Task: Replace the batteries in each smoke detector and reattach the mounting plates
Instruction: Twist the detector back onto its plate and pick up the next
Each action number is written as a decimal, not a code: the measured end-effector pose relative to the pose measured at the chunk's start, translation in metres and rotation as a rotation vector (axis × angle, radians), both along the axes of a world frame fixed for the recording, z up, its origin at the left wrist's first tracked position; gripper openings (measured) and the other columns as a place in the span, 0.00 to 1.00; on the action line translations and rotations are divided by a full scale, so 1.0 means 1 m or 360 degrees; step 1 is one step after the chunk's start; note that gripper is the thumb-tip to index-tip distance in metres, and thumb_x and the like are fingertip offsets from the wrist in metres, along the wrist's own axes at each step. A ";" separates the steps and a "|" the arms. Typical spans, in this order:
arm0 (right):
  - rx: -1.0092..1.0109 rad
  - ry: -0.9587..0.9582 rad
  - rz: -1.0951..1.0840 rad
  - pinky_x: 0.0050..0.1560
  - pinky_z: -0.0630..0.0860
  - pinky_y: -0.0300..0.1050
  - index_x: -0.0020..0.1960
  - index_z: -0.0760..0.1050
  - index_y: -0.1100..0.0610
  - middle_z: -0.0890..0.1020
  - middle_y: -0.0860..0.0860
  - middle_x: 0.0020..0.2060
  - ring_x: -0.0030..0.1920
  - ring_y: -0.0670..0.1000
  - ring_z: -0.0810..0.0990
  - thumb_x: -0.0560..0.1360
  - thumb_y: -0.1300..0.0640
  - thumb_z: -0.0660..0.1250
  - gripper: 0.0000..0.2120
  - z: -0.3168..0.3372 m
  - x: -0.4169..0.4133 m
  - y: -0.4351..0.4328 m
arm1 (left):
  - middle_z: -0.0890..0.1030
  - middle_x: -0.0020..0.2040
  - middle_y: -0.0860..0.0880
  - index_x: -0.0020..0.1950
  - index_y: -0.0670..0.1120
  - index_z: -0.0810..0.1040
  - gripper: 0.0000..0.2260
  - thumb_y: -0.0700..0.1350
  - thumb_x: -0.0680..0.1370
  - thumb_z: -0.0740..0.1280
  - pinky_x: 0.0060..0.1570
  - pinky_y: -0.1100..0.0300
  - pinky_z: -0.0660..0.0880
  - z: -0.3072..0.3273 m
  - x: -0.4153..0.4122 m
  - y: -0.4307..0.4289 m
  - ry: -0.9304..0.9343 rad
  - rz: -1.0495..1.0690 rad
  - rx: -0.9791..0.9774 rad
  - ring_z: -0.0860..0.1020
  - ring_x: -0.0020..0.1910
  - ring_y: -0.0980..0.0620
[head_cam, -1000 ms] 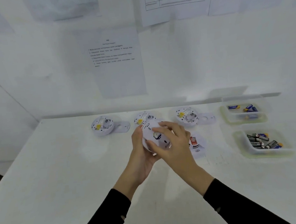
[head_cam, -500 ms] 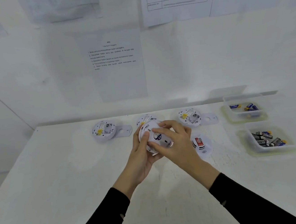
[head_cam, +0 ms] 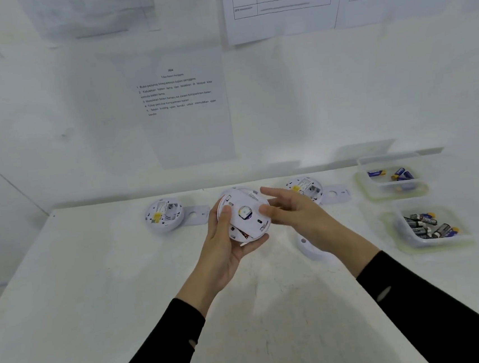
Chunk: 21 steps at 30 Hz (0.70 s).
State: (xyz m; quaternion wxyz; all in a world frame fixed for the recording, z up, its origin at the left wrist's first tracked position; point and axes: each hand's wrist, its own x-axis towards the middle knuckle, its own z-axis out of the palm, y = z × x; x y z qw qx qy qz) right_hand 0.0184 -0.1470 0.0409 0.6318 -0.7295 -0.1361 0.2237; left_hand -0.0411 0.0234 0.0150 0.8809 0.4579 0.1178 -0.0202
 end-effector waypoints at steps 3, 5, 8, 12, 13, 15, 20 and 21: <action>-0.0015 -0.0013 0.0080 0.62 0.76 0.53 0.66 0.75 0.50 0.84 0.50 0.55 0.57 0.51 0.81 0.74 0.54 0.72 0.21 -0.001 0.011 -0.002 | 0.76 0.68 0.41 0.73 0.50 0.68 0.17 0.51 0.84 0.59 0.52 0.40 0.81 0.001 0.002 -0.001 -0.0002 -0.0027 -0.0003 0.80 0.60 0.36; 0.0004 0.0036 0.0075 0.62 0.77 0.54 0.66 0.75 0.52 0.83 0.52 0.55 0.57 0.52 0.82 0.73 0.55 0.73 0.22 0.000 0.016 -0.004 | 0.76 0.68 0.41 0.73 0.50 0.68 0.18 0.51 0.84 0.59 0.52 0.39 0.81 0.001 0.003 -0.002 0.0000 -0.0042 0.0008 0.80 0.60 0.35; 0.0010 0.0068 0.0107 0.61 0.77 0.54 0.66 0.75 0.52 0.83 0.53 0.55 0.56 0.53 0.82 0.71 0.58 0.75 0.23 0.001 0.020 -0.006 | 0.76 0.69 0.42 0.73 0.50 0.68 0.18 0.53 0.84 0.59 0.53 0.38 0.80 0.002 0.006 0.000 -0.0016 -0.0061 0.0085 0.80 0.60 0.36; 0.0004 0.0081 0.0130 0.60 0.78 0.52 0.66 0.75 0.53 0.82 0.53 0.56 0.56 0.52 0.82 0.71 0.60 0.75 0.24 0.003 0.021 -0.005 | 0.76 0.69 0.42 0.72 0.51 0.69 0.18 0.54 0.84 0.58 0.52 0.38 0.80 0.002 0.008 0.002 -0.0025 -0.0070 0.0155 0.80 0.60 0.36; 0.0000 0.0079 0.0140 0.60 0.78 0.50 0.66 0.76 0.53 0.83 0.52 0.56 0.56 0.52 0.82 0.71 0.60 0.75 0.24 0.004 0.021 -0.005 | 0.76 0.69 0.42 0.72 0.50 0.69 0.18 0.55 0.84 0.58 0.52 0.38 0.80 0.002 0.008 0.002 -0.0021 -0.0066 0.0167 0.80 0.60 0.36; -0.0018 0.0063 0.0160 0.59 0.79 0.48 0.65 0.76 0.52 0.84 0.50 0.55 0.55 0.50 0.83 0.72 0.59 0.74 0.22 0.006 0.020 -0.004 | 0.76 0.69 0.42 0.72 0.50 0.69 0.19 0.55 0.83 0.58 0.51 0.38 0.81 0.002 0.009 0.002 -0.0016 -0.0055 0.0178 0.81 0.60 0.36; -0.0019 0.0117 0.0130 0.60 0.78 0.50 0.64 0.77 0.52 0.84 0.51 0.54 0.55 0.50 0.83 0.72 0.60 0.74 0.21 0.005 0.023 -0.003 | 0.78 0.66 0.41 0.72 0.46 0.70 0.19 0.51 0.82 0.61 0.55 0.37 0.79 0.005 0.007 0.002 -0.0017 -0.0114 0.0084 0.81 0.60 0.37; -0.0017 0.0137 0.0134 0.60 0.78 0.50 0.64 0.77 0.52 0.84 0.52 0.55 0.55 0.51 0.83 0.71 0.60 0.74 0.21 0.004 0.024 -0.003 | 0.78 0.66 0.40 0.72 0.45 0.70 0.20 0.50 0.82 0.60 0.56 0.37 0.78 0.005 0.006 0.003 -0.0018 -0.0134 0.0056 0.80 0.61 0.36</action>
